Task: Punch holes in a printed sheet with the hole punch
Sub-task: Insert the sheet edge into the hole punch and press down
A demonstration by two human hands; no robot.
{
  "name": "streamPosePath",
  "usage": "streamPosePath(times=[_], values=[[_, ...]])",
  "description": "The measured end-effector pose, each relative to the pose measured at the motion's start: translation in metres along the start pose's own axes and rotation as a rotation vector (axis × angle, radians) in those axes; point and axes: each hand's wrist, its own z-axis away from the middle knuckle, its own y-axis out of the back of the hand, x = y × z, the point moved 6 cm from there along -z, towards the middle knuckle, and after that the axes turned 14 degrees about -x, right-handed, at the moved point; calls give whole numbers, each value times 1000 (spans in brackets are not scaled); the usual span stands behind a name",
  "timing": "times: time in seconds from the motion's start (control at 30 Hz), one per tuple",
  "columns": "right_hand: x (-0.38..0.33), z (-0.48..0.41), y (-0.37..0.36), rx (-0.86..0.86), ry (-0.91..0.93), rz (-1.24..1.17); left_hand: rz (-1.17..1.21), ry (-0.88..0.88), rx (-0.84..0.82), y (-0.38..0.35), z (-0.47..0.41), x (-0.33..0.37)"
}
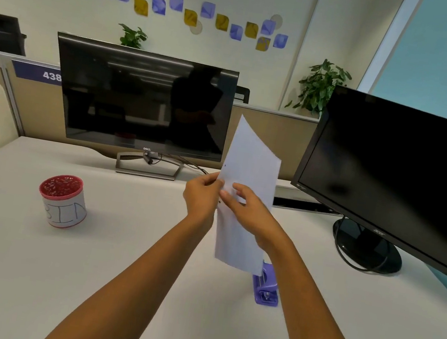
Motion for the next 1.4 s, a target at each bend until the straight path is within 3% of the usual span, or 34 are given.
streamPosePath(times=[0.13, 0.33, 0.43, 0.53, 0.63, 0.7, 0.8, 1.03, 1.17, 1.4], values=[[-2, -6, 4, 3, -9, -206, -32, -46, -113, -29, 7, -2], [29, -11, 32, 128, 7, -276, -149, 27, -231, -55, -3, -18], [47, -11, 52, 111, 25, -310, -336, -18, -126, -37, -15, -27], [64, -12, 72, 45, 36, -452, -512, 209, -26, -7, -32, -60], [84, -14, 92, 16, 19, -557, -188, 573, -199, -5, -35, -102], [99, -16, 102, 12, -14, -602, 10, 644, -336, -18, -33, -114], [121, -20, 115, 39, -68, -643, 77, 634, -404, -32, -36, -118], [172, -26, 149, 89, -279, -402, 59, 511, -296, -41, -52, -126], [194, -23, 170, 243, -345, -162, -15, 447, -332, -58, -54, -131], [224, -22, 178, 320, -486, 129, -136, 481, -333, -85, -55, -154]])
